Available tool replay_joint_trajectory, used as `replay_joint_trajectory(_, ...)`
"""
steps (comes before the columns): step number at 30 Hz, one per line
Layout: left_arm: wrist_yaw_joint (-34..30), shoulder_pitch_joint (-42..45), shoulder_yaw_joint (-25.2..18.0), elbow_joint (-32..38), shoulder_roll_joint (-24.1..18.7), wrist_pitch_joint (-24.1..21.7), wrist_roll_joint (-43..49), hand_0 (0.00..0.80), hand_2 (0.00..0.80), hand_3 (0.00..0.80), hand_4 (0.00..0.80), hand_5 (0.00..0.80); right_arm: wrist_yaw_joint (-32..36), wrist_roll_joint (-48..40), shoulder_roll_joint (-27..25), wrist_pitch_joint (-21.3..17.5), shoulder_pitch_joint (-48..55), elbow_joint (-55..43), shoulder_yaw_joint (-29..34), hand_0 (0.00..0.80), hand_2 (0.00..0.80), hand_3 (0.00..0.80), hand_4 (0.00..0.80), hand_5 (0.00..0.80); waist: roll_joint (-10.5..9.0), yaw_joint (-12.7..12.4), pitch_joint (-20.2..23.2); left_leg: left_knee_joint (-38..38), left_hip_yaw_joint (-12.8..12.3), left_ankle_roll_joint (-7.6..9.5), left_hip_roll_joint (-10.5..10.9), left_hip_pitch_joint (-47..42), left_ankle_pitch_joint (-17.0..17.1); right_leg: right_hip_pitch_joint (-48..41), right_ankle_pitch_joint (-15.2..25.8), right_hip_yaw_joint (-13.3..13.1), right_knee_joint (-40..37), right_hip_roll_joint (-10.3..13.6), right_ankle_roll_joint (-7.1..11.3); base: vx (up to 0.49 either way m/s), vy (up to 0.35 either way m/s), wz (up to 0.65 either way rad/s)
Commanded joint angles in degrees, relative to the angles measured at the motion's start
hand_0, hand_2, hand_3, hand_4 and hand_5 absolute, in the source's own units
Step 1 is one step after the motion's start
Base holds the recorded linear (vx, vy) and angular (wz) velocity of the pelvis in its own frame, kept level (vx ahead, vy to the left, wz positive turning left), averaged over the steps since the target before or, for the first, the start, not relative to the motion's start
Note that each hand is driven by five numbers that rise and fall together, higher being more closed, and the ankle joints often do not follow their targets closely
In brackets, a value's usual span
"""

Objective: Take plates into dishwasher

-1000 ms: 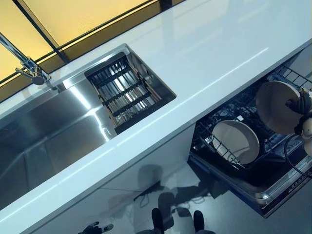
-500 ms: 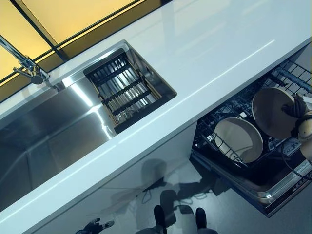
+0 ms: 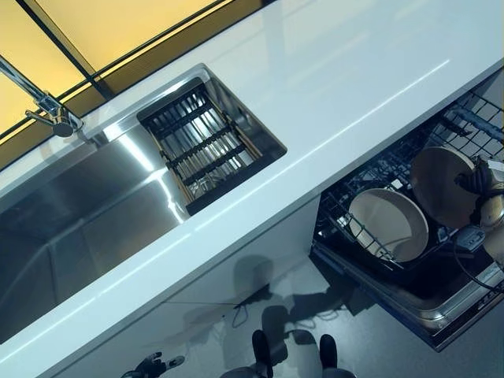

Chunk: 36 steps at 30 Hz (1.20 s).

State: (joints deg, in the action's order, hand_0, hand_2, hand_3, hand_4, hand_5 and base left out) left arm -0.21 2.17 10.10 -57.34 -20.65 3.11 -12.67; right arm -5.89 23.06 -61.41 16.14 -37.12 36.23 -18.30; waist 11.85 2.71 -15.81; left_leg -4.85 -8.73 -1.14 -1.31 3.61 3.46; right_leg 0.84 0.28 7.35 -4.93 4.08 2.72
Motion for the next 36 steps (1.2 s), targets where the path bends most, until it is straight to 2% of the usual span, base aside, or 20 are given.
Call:
replay_joint_trajectory(1, 0.37, -1.39, 3.22, -2.26, 0.58, -0.23, -1.48, 0.0, 0.0, 0.0, 0.0, 0.0, 0.5, 0.33, 0.15, -0.98, -5.63, 3.02, -4.66, 0.8, 0.8, 0.8, 0.8, 0.8, -0.45, -2.25, 0.42, -0.15, 0.57, 1.17, 3.58, -1.78, -6.01, 2.58, -0.55, 2.41, -0.07, 0.35, 1.56, -0.005, -0.003, 0.03)
replay_joint_trajectory(9, -0.09, -1.66, 3.05, -2.47, 0.59, -0.49, -1.42, 0.0, 0.0, 0.0, 0.0, 0.0, -0.31, 0.42, 0.93, -1.76, -6.54, 4.64, -5.53, 0.8, 0.8, 0.8, 0.8, 0.8, 0.07, -2.62, 0.1, -0.15, 0.94, 1.2, 3.75, -1.41, -5.68, 2.81, -0.4, 2.64, -0.07, 0.54, 1.5, -0.01, 0.002, 0.06)
replay_joint_trajectory(10, -0.16, -1.57, 3.01, -2.35, 0.52, -0.47, -1.43, 0.0, 0.0, 0.0, 0.0, 0.0, -0.6, 0.5, 1.14, -1.61, -6.5, 4.4, -5.51, 0.722, 0.722, 0.722, 0.722, 0.722, 0.13, -2.63, -0.01, -0.15, 0.99, 1.23, 3.79, -1.49, -5.67, 2.75, -0.36, 2.62, -0.07, 0.54, 1.49, 0.0, 0.0, 0.0)
replay_joint_trajectory(11, -0.25, -1.5, 3.04, -2.35, 0.46, -0.5, -1.54, 0.0, 0.0, 0.0, 0.0, 0.0, -0.7, 0.68, 1.22, -1.66, -6.46, 4.23, -5.42, 0.568, 0.568, 0.568, 0.568, 0.568, 0.17, -2.61, -0.04, -0.15, 0.98, 1.23, 3.8, -1.52, -5.68, 2.73, -0.36, 2.62, -0.07, 0.54, 1.49, 0.0, 0.0, 0.0)
replay_joint_trajectory(12, -0.38, -1.4, 3.0, -2.49, 0.47, -0.72, -1.47, 0.0, 0.0, 0.0, 0.0, 0.0, -1.37, 0.89, 1.31, -1.72, -6.58, 4.17, -5.65, 0.185, 0.185, 0.185, 0.185, 0.185, 0.22, -2.65, 0.0, -0.15, 1.0, 1.22, 3.77, -1.48, -5.62, 2.76, -0.36, 2.62, -0.07, 0.56, 1.47, 0.0, 0.0, 0.0)
replay_joint_trajectory(13, -0.32, -1.45, 2.98, -2.52, 0.5, -0.62, -1.45, 0.0, 0.0, 0.0, 0.0, 0.0, -1.44, 0.7, 1.31, -1.63, -6.73, 4.08, -5.84, 0.0, 0.0, 0.0, 0.0, 0.0, 0.21, -2.64, 0.04, -0.15, 1.0, 1.23, 3.77, -1.52, -5.64, 2.72, -0.37, 2.64, -0.07, 0.56, 1.47, 0.0, 0.0, 0.0)
replay_joint_trajectory(33, 0.12, -1.3, 2.86, -3.17, 0.67, -0.78, -0.68, 0.0, 0.0, 0.0, 0.0, 0.0, -2.6, 0.05, 0.35, 0.05, -4.82, 2.31, -2.91, 0.0, 0.0, 0.0, 0.0, 0.0, -2.01, -2.2, 0.9, -0.15, 0.99, 1.38, 3.22, -3.18, -6.27, 1.08, -0.58, 1.94, -0.07, 0.03, 1.53, 0.0, 0.0, 0.0)
replay_joint_trajectory(36, 0.36, -0.57, 2.02, -3.21, 0.4, -0.97, 0.0, 0.0, 0.0, 0.0, 0.0, 0.0, -2.29, 0.55, -0.97, 1.41, -2.99, 0.35, -0.96, 0.0, 0.0, 0.0, 0.0, 0.0, -3.18, -1.9, 1.44, -0.15, 0.94, 1.4, 3.04, -3.74, -6.5, 0.45, -0.7, 1.7, -0.07, -0.31, 1.59, 0.0, 0.0, 0.0)
